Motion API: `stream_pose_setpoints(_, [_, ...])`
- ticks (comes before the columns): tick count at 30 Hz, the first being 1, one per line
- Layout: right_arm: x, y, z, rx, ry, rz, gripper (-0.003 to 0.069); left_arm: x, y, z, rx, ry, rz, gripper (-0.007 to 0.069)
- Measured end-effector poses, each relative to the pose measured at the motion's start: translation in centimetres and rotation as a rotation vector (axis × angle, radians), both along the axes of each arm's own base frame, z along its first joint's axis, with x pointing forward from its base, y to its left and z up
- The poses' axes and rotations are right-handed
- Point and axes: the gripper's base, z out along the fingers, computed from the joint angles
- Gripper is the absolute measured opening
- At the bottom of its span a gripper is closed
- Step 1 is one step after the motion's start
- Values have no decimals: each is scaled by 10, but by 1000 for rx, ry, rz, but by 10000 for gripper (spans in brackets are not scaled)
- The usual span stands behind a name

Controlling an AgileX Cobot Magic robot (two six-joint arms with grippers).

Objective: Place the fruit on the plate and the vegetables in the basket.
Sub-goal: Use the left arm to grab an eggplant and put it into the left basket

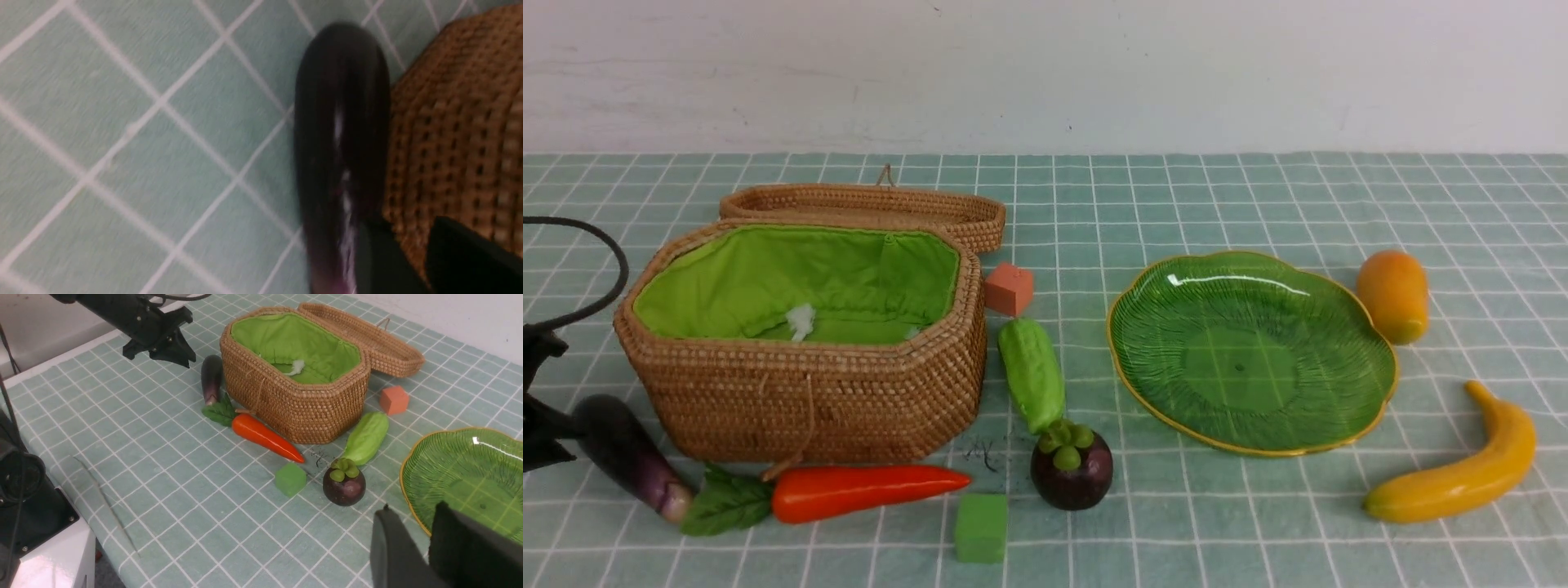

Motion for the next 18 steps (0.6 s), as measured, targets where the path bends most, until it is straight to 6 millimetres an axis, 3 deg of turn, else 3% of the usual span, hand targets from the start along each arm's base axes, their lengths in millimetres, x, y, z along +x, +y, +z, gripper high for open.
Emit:
stream_pose_setpoints(3, [-1, 2, 1, 19, 8, 18, 161, 11, 7, -5, 9, -18, 20, 362])
stream_pose_setpoints(8, [-2, 3, 2, 34, 14, 29, 161, 26, 16, -17, 16, -5, 41, 482])
stream_pose_setpoints(18, [-3, 4, 3, 51, 12, 35, 162, 46, 25, -48, -4, 57, 36, 517])
